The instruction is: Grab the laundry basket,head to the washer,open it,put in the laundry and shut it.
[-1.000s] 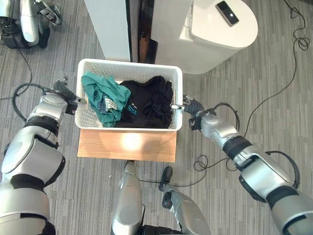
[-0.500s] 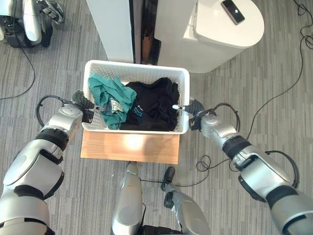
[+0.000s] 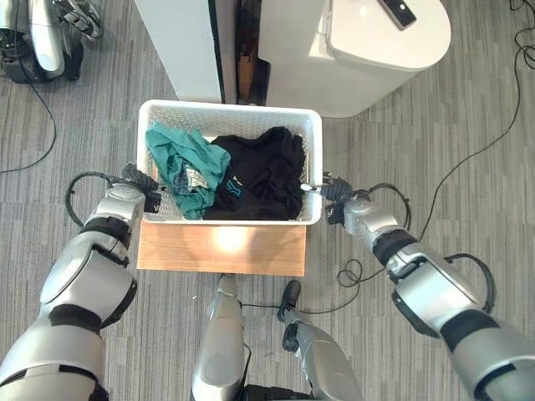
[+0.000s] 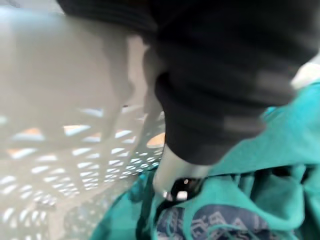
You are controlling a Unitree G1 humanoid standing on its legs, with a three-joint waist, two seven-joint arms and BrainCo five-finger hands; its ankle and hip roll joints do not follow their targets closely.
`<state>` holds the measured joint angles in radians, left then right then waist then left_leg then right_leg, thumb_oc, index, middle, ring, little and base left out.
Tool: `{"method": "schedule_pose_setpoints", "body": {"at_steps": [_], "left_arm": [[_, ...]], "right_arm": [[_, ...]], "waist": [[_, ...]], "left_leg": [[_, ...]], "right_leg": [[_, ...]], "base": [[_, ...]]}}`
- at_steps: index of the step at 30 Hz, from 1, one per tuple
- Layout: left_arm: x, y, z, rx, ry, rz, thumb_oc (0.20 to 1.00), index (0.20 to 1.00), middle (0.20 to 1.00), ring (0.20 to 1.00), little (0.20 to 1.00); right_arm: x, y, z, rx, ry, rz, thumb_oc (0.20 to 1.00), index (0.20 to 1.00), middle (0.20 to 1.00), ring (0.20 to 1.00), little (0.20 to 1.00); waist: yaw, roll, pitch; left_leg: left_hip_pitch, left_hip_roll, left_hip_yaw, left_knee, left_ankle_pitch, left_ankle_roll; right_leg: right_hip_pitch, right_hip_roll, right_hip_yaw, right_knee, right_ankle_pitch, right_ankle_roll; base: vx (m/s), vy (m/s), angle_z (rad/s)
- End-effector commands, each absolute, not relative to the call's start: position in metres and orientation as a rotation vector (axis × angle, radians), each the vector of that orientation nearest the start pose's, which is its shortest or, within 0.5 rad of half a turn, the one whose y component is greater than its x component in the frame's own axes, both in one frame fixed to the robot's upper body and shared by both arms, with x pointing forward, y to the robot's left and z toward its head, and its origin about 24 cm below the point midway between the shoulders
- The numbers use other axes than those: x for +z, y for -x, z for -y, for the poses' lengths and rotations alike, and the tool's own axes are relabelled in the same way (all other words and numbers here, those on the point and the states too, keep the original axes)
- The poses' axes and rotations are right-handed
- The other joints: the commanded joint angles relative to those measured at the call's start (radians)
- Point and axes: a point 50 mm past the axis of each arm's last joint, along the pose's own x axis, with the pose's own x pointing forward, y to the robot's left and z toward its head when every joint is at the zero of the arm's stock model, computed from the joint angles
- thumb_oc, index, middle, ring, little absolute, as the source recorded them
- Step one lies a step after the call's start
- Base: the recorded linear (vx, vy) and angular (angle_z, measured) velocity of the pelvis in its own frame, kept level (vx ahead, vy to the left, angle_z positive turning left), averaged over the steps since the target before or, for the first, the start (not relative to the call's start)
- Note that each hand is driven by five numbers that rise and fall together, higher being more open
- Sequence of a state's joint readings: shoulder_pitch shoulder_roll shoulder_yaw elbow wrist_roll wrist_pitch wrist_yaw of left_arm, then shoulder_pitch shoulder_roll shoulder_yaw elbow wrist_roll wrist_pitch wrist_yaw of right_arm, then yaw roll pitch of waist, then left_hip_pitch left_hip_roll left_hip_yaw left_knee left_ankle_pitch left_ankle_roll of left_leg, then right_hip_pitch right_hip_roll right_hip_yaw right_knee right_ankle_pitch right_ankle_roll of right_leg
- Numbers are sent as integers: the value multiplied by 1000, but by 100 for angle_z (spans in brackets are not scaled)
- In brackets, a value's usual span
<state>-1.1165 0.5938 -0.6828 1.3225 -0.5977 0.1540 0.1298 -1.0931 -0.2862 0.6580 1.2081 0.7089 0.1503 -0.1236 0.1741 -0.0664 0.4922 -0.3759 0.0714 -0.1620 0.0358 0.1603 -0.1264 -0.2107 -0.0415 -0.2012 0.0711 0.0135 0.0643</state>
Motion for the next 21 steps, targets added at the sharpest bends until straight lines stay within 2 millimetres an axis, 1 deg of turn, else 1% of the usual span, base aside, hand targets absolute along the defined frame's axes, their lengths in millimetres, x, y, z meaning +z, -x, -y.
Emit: {"method": "schedule_pose_setpoints", "body": {"at_steps": [1,2,4,5,8,9,11,13,16,18,19,21], "left_arm": [[108,-392,-262,265,-503,-468,200,200,200,200,200],[112,-394,-261,254,-550,-460,200,200,200,200,200],[119,-397,-259,233,-627,-427,200,200,200,200,200],[121,-397,-261,241,-658,-425,200,200,200,200,200],[124,-398,-263,247,-690,-414,200,200,200,200,200],[123,-398,-261,241,-707,-406,200,200,200,200,200],[123,-398,-261,242,-711,-406,200,200,200,200,200],[122,-399,-256,228,-715,-381,200,200,200,200,200],[117,-398,-252,201,-759,-362,200,200,200,200,200],[116,-397,-248,169,-805,-322,200,200,200,200,200],[116,-397,-248,169,-805,-322,200,200,200,200,200],[111,-393,-242,120,-797,-276,200,200,200,200,200]], "right_arm": [[109,-411,153,-18,239,-355,385,385,385,385,385],[107,-411,153,-16,246,-368,200,200,200,200,200],[106,-411,153,-11,262,-371,200,200,200,200,200],[105,-410,152,-2,272,-371,200,200,200,200,200],[104,-410,151,11,289,-365,200,200,200,200,200],[103,-409,147,36,312,-350,200,200,200,200,200],[102,-409,147,40,316,-351,200,200,200,200,200],[103,-408,147,49,334,-334,200,200,200,200,200],[100,-407,148,49,311,-331,200,200,200,200,200],[97,-404,149,56,282,-316,200,200,200,200,200],[97,-404,149,56,282,-316,200,200,200,200,200],[101,-401,152,74,257,-270,200,200,200,200,200]], "waist": [[-10,-42,28],[-8,-42,28],[-7,-42,28],[-6,-44,28],[-7,-44,28],[-7,-44,28],[-7,-43,28],[-7,-43,28],[-7,-42,28],[-7,-39,25],[-7,-39,25],[-12,-38,11]], "left_leg": [[-54,0,21,117,-107,60],[-57,-3,20,119,-108,61],[-58,-6,20,121,-111,63],[-57,-7,20,121,-112,63],[-58,-10,20,121,-112,64],[-57,-13,18,121,-114,65],[-57,-13,19,121,-115,65],[-51,-15,20,120,-118,67],[-39,-17,22,122,-127,71],[-22,-24,27,135,-147,77],[-21,-24,27,135,-147,77],[-8,-34,38,152,-169,85]], "right_leg": [[-50,-79,7,-66,95,21],[-52,-80,8,-66,95,21],[-52,-81,9,-66,95,20],[-52,-81,9,-65,95,20],[-53,-82,11,-65,94,20],[-53,-84,10,-64,93,21],[-52,-85,10,-64,92,21],[-51,-87,11,-62,91,22],[-42,-91,14,-58,87,23],[-26,-98,23,-48,83,28],[-26,-98,24,-48,83,28],[-14,-107,34,-42,84,35]], "base": [[0,0,0],[10,1,5],[11,7,4],[0,0,0],[0,0,0],[0,0,0],[0,0,0],[7,13,3],[12,27,1],[20,57,-3],[27,76,-4],[36,110,-3]]}}
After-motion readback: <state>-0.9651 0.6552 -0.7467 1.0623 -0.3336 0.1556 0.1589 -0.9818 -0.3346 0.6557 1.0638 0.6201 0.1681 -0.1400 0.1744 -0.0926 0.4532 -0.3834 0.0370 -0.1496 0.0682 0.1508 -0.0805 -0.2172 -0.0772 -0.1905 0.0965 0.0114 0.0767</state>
